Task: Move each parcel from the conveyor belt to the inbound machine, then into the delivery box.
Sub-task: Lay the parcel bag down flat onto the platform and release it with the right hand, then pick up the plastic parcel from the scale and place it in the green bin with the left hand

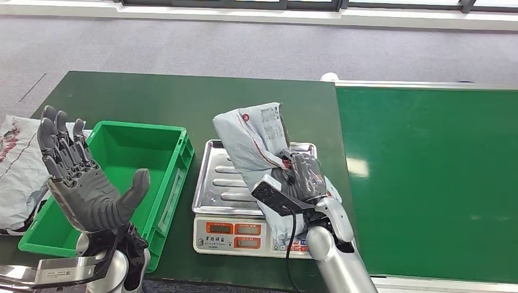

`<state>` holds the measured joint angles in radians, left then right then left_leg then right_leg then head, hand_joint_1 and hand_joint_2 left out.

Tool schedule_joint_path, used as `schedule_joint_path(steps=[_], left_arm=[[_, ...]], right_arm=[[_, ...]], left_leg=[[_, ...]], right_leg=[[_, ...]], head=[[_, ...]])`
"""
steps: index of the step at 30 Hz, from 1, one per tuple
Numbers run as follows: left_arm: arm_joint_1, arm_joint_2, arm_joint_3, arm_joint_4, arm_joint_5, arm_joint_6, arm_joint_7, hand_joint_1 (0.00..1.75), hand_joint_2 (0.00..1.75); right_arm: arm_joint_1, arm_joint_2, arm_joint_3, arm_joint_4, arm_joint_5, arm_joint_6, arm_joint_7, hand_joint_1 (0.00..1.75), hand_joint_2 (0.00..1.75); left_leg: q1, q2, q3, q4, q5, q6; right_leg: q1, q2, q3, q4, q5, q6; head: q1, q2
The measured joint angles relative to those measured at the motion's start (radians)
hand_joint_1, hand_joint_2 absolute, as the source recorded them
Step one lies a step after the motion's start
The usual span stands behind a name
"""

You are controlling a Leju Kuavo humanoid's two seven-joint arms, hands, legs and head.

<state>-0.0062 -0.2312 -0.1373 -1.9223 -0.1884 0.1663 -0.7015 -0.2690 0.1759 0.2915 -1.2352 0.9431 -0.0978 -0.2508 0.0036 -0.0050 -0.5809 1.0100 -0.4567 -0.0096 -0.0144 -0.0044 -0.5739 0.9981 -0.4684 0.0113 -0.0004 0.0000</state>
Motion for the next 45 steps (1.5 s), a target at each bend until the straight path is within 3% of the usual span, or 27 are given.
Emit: schedule_joint_path(steps=[9,13,38,45], left_arm=[[0.0,0.0,0.0,0.0,0.0,-0.002,0.0,0.0,1.75],[0.0,0.0,0.0,0.0,-0.002,-0.004,0.0,0.0,1.75],[0.015,0.013,-0.023,0.006,0.018,0.04,0.0,0.0,1.75],[0.018,0.023,-0.033,0.008,0.018,0.058,0.0,0.0,1.75]], right_arm=[[0.0,0.0,0.009,0.009,-0.002,0.004,0.0,1.75,1.75],[0.0,-0.001,0.01,0.009,-0.008,0.012,0.001,0.02,1.75],[0.031,-0.013,0.011,-0.02,-0.044,-0.017,-0.024,0.0,1.75],[0.056,-0.014,0.011,-0.083,-0.103,-0.063,-0.101,0.0,1.75]], left_leg=[[0.0,0.0,0.0,0.0,0.0,0.0],[0.0,0.0,0.0,0.0,0.0,0.0],[0.0,0.0,0.0,0.0,0.0,0.0],[0.0,0.0,0.0,0.0,0.0,0.0]], right_leg=[[0.0,0.0,0.0,0.0,0.0,0.0],[0.0,0.0,0.0,0.0,0.0,0.0],[0.0,0.0,0.0,0.0,0.0,0.0],[0.0,0.0,0.0,0.0,0.0,0.0]], head=[[0.0,0.0],[0.0,0.0],[0.0,0.0],[0.0,0.0]])
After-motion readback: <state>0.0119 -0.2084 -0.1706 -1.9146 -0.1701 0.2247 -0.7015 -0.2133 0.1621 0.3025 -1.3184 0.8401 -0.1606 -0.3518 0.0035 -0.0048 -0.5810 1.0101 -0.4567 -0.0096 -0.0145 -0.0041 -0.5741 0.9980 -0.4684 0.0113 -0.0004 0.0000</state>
